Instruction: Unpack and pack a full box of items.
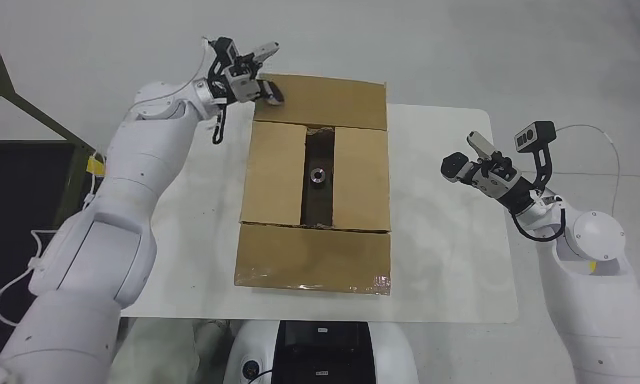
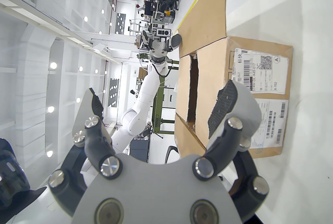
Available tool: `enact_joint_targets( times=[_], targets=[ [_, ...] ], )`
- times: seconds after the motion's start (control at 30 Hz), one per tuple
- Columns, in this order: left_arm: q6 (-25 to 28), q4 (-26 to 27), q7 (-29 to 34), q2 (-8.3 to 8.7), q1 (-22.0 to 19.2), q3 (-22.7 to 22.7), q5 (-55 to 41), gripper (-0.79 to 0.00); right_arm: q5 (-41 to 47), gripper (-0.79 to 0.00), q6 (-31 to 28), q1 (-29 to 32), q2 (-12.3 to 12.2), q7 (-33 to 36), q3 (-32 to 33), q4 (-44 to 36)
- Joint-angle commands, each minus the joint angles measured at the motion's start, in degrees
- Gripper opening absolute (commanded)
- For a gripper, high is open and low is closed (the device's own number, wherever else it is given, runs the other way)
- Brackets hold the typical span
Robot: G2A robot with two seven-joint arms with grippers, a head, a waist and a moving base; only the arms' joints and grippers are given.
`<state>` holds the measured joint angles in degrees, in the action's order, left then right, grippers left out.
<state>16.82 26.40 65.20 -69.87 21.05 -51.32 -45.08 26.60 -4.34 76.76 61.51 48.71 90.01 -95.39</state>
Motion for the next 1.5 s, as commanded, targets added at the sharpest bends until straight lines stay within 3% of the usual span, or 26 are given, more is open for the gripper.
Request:
enact_joint_targets(
  times=[0.0,0.57,0.73,0.97,1.13,1.47],
  targets=[
    [-0.26,-1.36,-0.63,-0.56,-0.42,0.51,0.75,0.000,0.00,0.000,0.00,0.00,0.00,0.00,0.00,0.00],
    [-0.05,-7.87,-3.41,-3.39,-2.81,1.25,4.35,0.000,0.00,0.000,0.00,0.00,0.00,0.00,0.00,0.00],
    [0.93,-8.51,-3.56,-3.53,-3.41,0.63,4.95,0.000,0.00,0.000,0.00,0.00,0.00,0.00,0.00,0.00],
    [3.48,-9.01,-10.15,-3.73,-3.80,2.78,13.79,0.000,0.00,0.000,0.00,0.00,0.00,0.00,0.00,0.00],
    [3.42,-8.67,-11.45,-4.02,-3.46,3.46,16.92,0.000,0.00,0.000,0.00,0.00,0.00,0.00,0.00,0.00],
    [7.44,-8.76,-10.47,-3.58,-3.98,-0.54,12.26,0.000,0.00,0.000,0.00,0.00,0.00,0.00,0.00,0.00]
  ],
)
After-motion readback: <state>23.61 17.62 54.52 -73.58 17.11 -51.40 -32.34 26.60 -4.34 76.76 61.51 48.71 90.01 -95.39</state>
